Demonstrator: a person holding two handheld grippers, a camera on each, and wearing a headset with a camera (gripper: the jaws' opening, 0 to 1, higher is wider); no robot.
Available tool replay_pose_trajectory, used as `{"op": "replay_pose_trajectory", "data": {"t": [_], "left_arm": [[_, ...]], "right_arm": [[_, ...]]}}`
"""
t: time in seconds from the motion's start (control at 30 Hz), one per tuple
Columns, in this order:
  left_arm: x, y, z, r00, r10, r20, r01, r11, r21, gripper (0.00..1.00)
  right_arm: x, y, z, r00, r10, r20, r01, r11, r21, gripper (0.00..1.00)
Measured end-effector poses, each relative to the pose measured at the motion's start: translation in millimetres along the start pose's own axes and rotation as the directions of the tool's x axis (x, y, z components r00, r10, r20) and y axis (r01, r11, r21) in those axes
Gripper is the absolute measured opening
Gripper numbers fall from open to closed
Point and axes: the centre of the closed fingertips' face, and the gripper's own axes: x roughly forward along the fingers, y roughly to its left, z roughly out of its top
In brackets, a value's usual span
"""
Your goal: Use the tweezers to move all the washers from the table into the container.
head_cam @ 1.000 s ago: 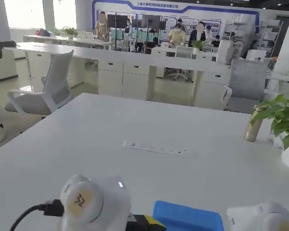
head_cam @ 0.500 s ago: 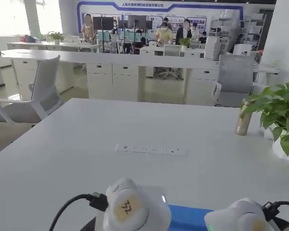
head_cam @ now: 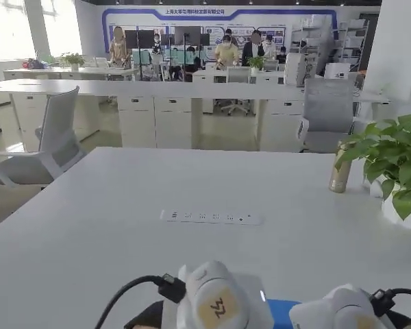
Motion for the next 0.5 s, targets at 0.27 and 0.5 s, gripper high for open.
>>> {"op": "replay_pose_trajectory", "data": {"t": [0.27, 0.5], "left_arm": [[16.8, -4.6, -21.0, 0.995, -0.01, -0.099, 0.013, 1.0, 0.027, 0.0], [26.6, -8.9, -32.6, 0.9863, -0.013, -0.165, 0.018, 1.0, 0.024, 0.0]], "right_arm": [[7.1, 3.1, -19.9, 0.9983, -0.037, 0.046, 0.035, 0.998, 0.059, 0.04], [17.4, 6.8, -28.6, 0.9889, -0.095, 0.114, 0.081, 0.989, 0.12, 0.04]]}}
